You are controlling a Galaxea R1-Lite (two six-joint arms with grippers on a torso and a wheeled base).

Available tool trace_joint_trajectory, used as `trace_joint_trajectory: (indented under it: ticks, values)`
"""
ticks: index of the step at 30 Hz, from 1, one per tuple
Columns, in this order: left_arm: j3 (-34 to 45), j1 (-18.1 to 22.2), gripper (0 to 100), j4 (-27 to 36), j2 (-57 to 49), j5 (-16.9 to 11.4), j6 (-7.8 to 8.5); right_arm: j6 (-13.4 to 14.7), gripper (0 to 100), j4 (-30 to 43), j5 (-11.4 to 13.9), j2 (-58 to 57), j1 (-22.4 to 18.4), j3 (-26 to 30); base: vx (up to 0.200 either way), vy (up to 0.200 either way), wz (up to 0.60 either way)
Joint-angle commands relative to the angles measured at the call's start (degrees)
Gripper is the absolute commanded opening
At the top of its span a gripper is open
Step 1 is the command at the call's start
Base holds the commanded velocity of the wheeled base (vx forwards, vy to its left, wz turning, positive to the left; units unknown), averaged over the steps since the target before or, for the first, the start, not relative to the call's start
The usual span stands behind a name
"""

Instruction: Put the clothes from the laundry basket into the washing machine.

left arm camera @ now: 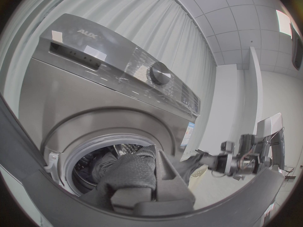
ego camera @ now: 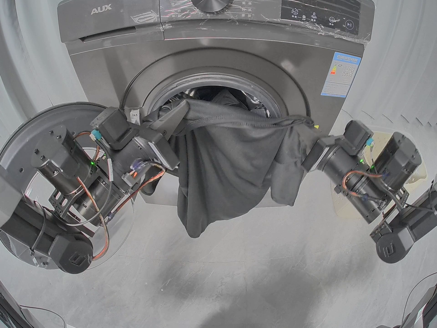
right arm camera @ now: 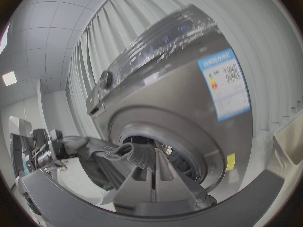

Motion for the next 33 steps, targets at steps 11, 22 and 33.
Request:
trace_joint_trajectory:
  ticks: [11, 22, 33]
  values:
    - [-2.73, -4.36, 0, -0.58, 1.85, 0.55, -0.32, 1.33, 100, -0.5, -0.83, 14.21, 10.78, 6.5, 0.0, 0.0, 0.0]
    - [-2.82, -4.97, 0, -0.58, 1.59, 0.55, -0.32, 0.81, 100, -0.58, 0.49, 16.32, 11.93, 15.21, 0.0, 0.0, 0.0]
    - [-2.29, -5.41, 0, -0.67, 1.06, 0.47, -0.15, 0.45, 100, -0.41, 0.75, 19.22, 7.0, 6.42, 0.0, 0.0, 0.0]
